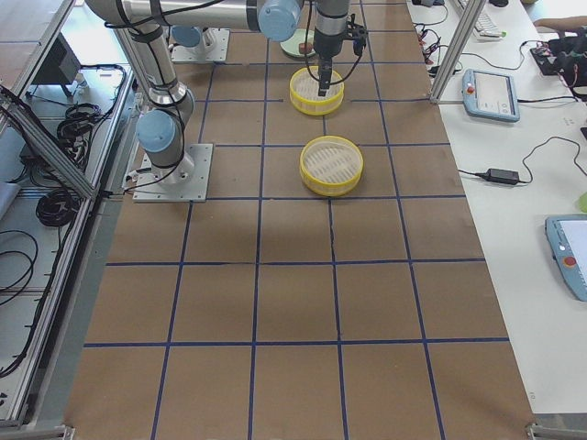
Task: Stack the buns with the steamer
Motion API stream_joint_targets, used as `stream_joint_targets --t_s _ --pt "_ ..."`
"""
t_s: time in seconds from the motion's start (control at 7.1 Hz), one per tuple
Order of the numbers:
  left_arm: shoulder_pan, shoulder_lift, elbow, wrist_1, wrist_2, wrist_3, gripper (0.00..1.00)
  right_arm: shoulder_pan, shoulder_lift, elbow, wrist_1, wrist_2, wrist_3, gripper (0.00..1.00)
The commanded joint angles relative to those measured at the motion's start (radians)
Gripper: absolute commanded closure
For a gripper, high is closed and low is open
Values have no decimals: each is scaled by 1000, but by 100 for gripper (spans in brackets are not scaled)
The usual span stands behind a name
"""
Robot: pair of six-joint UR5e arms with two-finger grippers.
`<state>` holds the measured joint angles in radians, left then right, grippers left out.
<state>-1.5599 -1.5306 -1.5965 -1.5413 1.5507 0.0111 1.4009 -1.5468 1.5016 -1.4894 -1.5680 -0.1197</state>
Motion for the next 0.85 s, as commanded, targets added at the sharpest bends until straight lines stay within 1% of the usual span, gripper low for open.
stream_joint_targets --t_s 0.0,0.14,0.28,0.42,0.56,0.7 --pt "0 12 -3 -3 0 -2 0 112 -10 -47 8 18 123 0" --pt "0 10 -3 -2 -1 0 0 157 3 -70 23 5 173 0" --pt "10 0 -6 1 -1 15 0 144 11 -61 23 3 158 0" --pt "20 -20 -23 1 -6 12 0 112 22 -60 21 -15 74 0" --pt "20 -32 -54 18 -15 10 0 60 40 -57 14 -15 42 0" --pt "21 -72 -75 73 -11 16 0 11 74 -34 0 -17 -42 0"
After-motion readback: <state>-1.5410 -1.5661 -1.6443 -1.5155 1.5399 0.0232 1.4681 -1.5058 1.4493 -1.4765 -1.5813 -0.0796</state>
